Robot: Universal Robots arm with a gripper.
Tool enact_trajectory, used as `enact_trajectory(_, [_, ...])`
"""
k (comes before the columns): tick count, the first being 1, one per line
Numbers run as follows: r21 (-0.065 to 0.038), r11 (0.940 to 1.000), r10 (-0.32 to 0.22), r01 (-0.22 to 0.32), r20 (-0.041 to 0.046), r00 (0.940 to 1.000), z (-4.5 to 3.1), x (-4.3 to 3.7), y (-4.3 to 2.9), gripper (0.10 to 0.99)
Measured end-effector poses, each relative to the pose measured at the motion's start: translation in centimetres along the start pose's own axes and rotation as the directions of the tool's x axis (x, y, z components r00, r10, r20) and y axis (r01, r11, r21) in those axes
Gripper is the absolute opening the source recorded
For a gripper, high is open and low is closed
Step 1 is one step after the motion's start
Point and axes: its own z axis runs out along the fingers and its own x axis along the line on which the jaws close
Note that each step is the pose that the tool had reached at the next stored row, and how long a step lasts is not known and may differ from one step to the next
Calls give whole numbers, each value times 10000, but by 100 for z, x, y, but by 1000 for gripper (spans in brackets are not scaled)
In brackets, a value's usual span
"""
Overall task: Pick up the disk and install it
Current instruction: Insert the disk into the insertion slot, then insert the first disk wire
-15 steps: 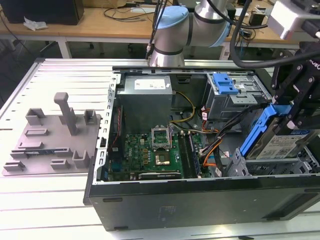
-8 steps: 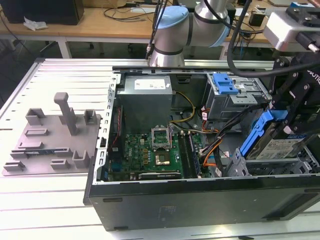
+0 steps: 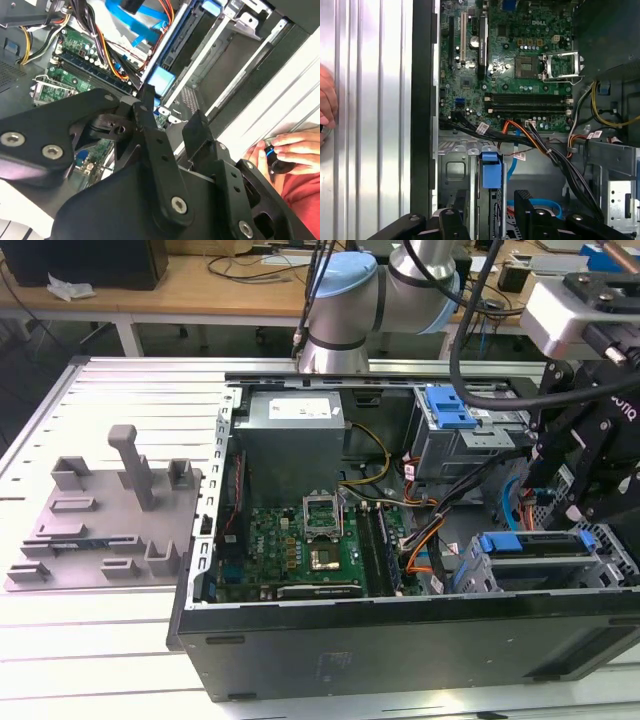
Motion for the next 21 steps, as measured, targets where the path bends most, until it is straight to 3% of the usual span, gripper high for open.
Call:
enact_trajectory(18, [0,10000,-7,7,-1,10000,2,0,0,502])
enact_trajectory(19, [0,10000,-7,7,-15,10000,4,-18,0,502])
enact_trajectory(21, [-2,10000,-4,4,-145,9999,7,-157,-2,502])
